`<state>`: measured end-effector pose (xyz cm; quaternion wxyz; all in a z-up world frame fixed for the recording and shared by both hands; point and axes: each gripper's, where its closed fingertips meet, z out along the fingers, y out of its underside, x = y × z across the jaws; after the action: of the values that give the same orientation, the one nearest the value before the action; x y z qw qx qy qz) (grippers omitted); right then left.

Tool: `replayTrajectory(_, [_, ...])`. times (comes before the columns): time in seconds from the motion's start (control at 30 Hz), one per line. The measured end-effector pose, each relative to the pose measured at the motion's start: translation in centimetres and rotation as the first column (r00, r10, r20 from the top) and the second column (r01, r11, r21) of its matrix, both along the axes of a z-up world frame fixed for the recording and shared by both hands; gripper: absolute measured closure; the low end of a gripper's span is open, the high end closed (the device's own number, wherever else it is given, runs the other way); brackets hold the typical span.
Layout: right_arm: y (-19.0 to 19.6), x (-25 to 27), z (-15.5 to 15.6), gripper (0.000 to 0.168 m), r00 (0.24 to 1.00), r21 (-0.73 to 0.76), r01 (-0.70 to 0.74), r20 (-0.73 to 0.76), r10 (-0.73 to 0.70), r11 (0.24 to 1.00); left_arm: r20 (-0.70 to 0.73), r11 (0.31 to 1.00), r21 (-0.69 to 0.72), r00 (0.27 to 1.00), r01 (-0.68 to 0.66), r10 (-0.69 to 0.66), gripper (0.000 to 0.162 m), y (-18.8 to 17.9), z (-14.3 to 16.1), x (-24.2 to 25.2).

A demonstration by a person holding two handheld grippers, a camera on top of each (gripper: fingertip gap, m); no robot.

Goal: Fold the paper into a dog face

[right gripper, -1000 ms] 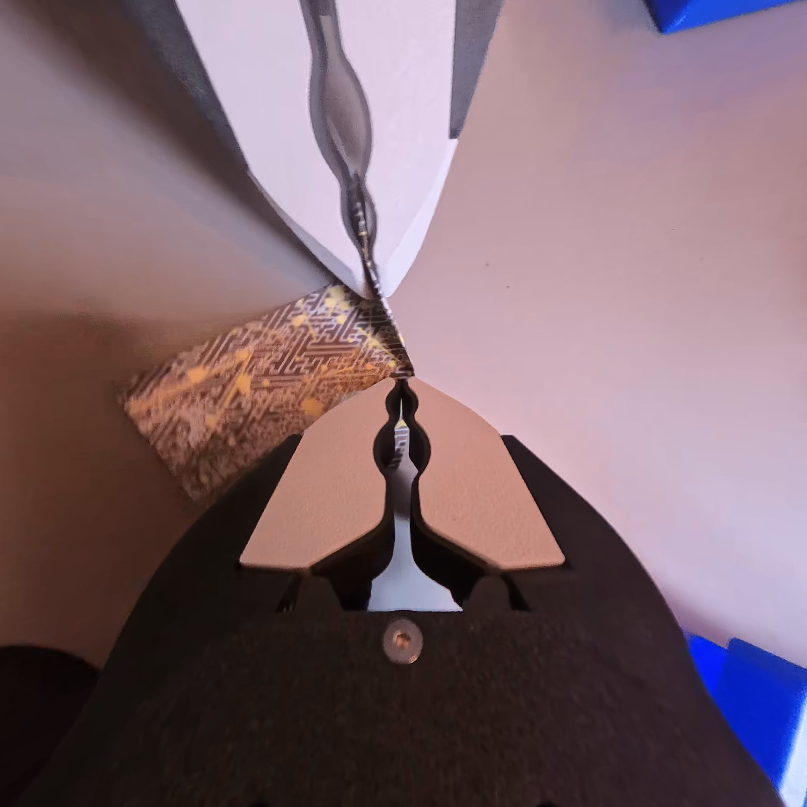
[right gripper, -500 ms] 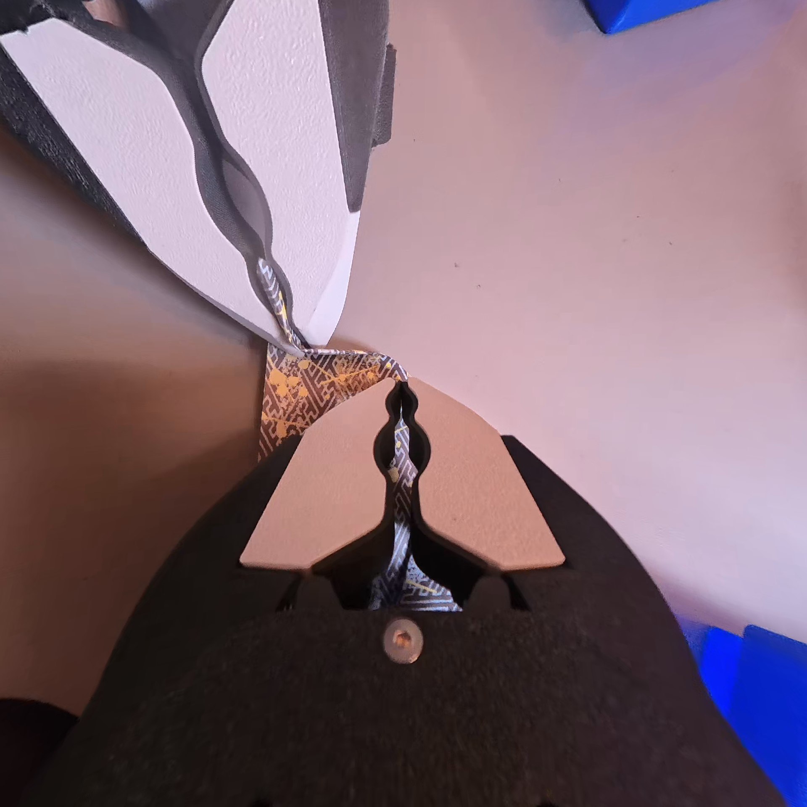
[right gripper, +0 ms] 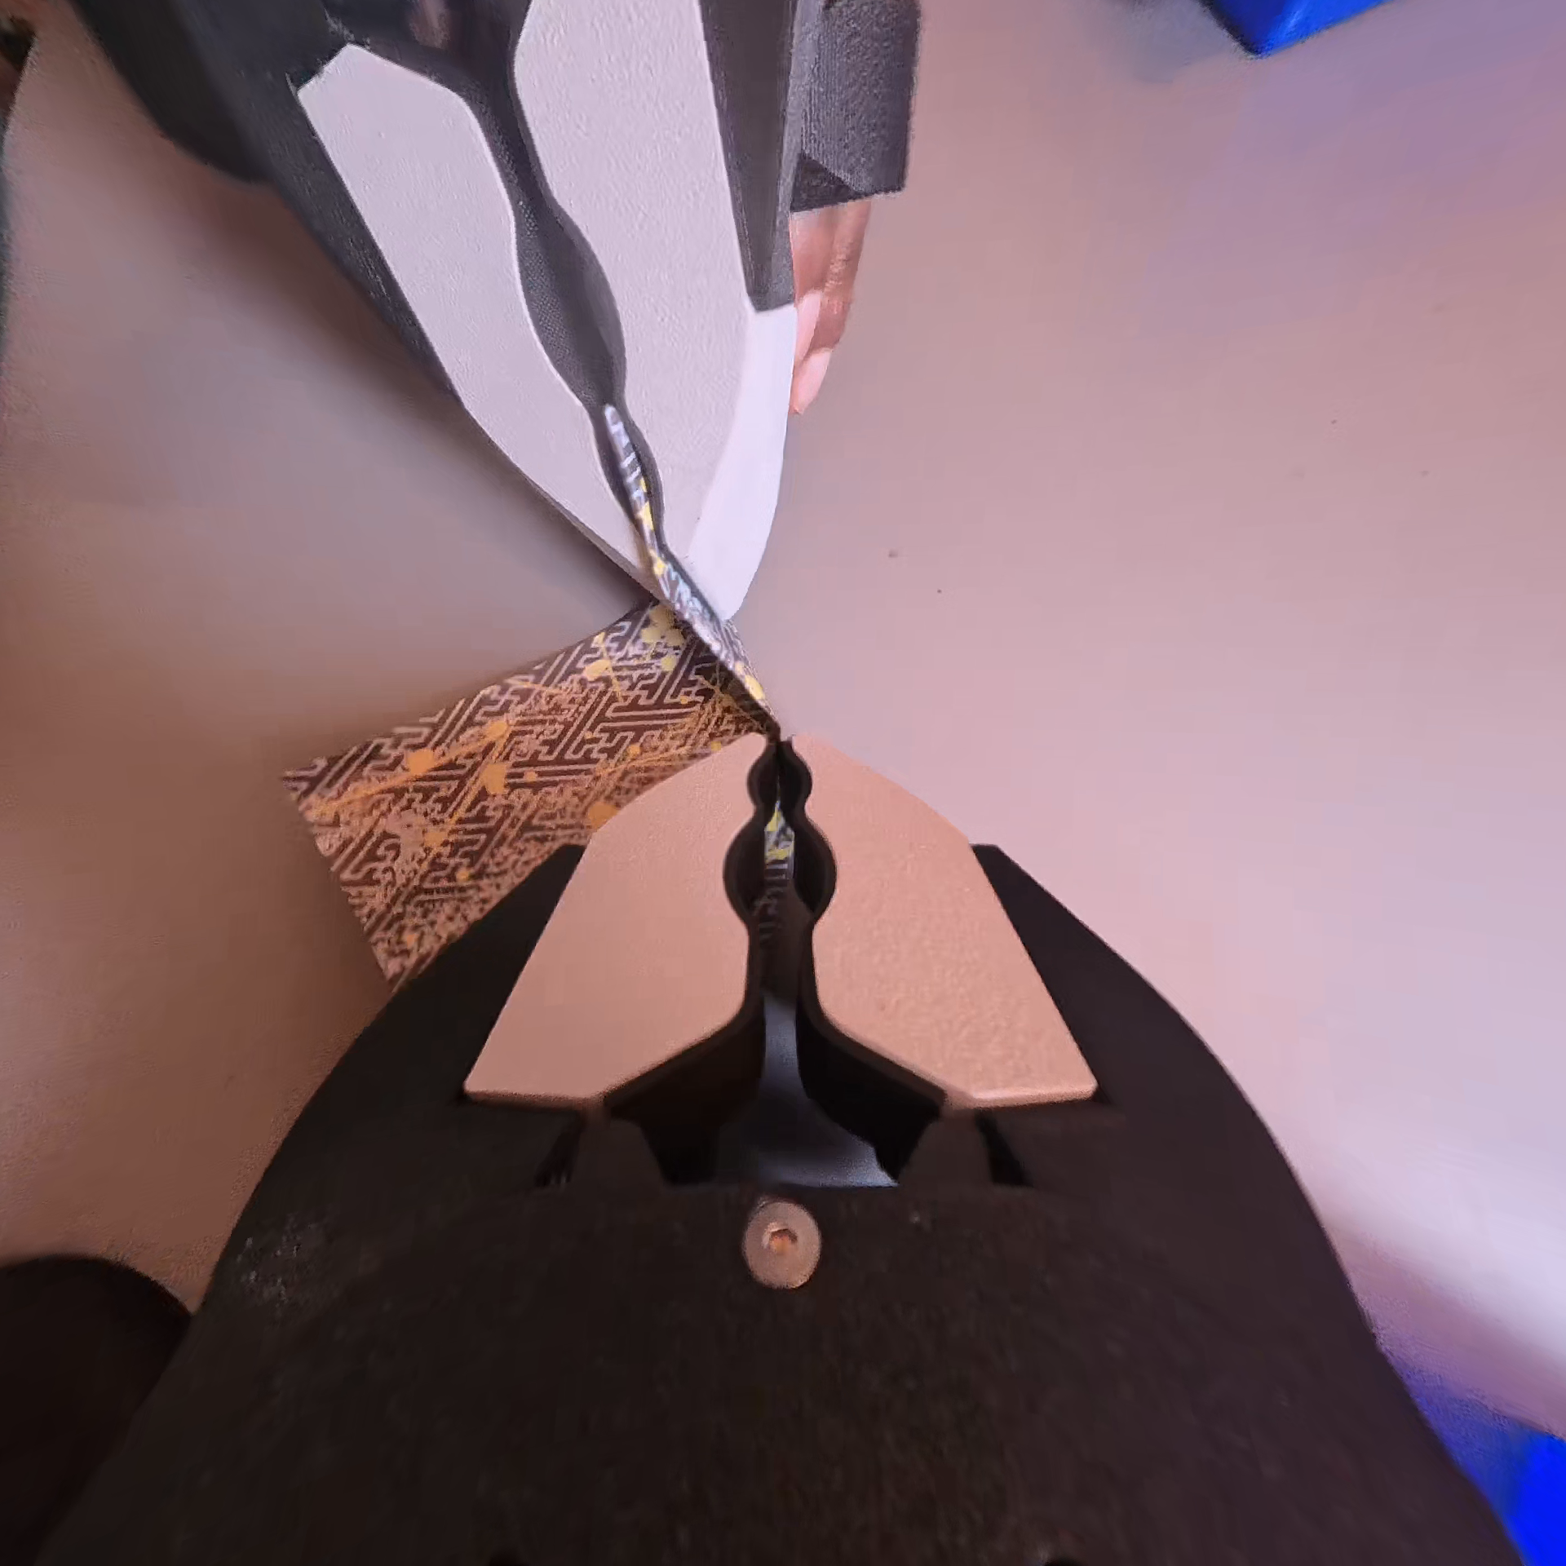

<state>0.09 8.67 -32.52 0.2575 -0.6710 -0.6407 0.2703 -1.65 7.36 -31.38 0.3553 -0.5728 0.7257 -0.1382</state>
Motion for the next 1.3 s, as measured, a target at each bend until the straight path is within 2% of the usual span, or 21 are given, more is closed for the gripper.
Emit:
replayTrajectory(0.13, [0.7, -0.2, -0.2, 0.168, 0.995, -0.003, 0.093, 0.021, -0.093, 0.996, 0.036, 0.997, 0.011, 0.997, -0.073, 0.072, 0.161, 0.5, 0.3, 0.2])
replayTrajectory(0.43, [1.5, -0.3, -0.4, 0.168, 0.977, -0.030, 0.209, 0.052, -0.208, 0.977, -0.026, 0.995, 0.073, 0.997, -0.070, 0.072, 0.145, -0.4, -0.9, 0.7])
replayTrajectory(0.63, [1.4, -0.2, -0.4, 0.168, 0.979, -0.020, 0.200, 0.050, -0.199, 0.980, -0.043, 0.998, 0.027, 0.998, -0.051, 0.052, 0.148, -0.7, -1.0, 0.3])
replayTrajectory(0.8, [1.0, -0.2, -0.4, 0.168, 0.987, 0.002, 0.156, 0.046, -0.156, 0.988, -0.035, 1.000, 0.022, 0.999, -0.012, 0.013, 0.161, -0.6, -0.7, -0.3])
replayTrajectory(1.2, [0.6, 0.5, -0.1, 0.164, 0.996, 0.045, 0.060, 0.062, -0.062, 0.997, -0.092, 0.996, 0.064, 0.994, 0.067, -0.061, 0.162, -0.9, -1.4, -0.8])
replayTrajectory(1.3, [0.3, 0.3, 1.5, 0.167, 0.999, 0.002, 0.046, 0.005, -0.046, 0.999, -0.107, 0.993, 0.090, 0.992, 0.076, -0.066, 0.162, -0.9, -1.4, -0.8])
